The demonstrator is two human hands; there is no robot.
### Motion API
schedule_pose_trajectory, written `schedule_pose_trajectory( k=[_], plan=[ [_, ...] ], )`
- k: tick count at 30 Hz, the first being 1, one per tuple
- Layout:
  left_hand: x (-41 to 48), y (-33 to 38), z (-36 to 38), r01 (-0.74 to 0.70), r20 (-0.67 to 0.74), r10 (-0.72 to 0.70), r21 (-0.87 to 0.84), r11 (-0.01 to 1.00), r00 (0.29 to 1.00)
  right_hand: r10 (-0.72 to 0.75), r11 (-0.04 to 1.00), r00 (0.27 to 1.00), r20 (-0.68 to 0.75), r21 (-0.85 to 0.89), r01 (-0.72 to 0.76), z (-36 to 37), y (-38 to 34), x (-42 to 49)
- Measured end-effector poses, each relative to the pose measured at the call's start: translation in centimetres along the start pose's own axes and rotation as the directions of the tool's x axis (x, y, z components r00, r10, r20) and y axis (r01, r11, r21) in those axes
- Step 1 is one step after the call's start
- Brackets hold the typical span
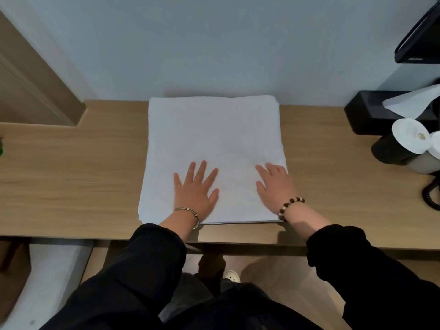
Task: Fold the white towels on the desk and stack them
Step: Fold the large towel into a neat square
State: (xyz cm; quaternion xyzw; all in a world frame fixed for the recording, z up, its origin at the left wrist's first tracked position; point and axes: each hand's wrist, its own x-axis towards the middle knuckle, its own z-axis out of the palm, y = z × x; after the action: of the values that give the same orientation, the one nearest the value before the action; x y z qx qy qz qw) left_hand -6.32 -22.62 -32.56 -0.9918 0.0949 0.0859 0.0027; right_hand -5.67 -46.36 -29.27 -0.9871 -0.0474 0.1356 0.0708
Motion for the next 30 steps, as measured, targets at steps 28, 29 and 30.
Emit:
schedule_pose_trajectory(
  k=[28, 29, 30],
  plan=[
    [0.7, 1.3, -0.1, 0.181, -0.014, -0.183, -0.089, 0.980, 0.983, 0.199, 0.680, 0.976, -0.091, 0.730, -0.071, -1.9, 4.4, 6.1],
    [0.7, 1.4, -0.1, 0.180, -0.020, -0.182, -0.081, 0.980, 0.983, 0.174, 0.742, 0.976, -0.132, 0.669, -0.041, -2.0, 4.2, 6.5],
    [0.6, 1.4, -0.1, 0.178, -0.024, -0.180, -0.078, 0.981, 0.983, 0.148, 0.828, 0.978, -0.146, 0.558, -0.042, -2.1, 4.2, 7.0]
  ],
)
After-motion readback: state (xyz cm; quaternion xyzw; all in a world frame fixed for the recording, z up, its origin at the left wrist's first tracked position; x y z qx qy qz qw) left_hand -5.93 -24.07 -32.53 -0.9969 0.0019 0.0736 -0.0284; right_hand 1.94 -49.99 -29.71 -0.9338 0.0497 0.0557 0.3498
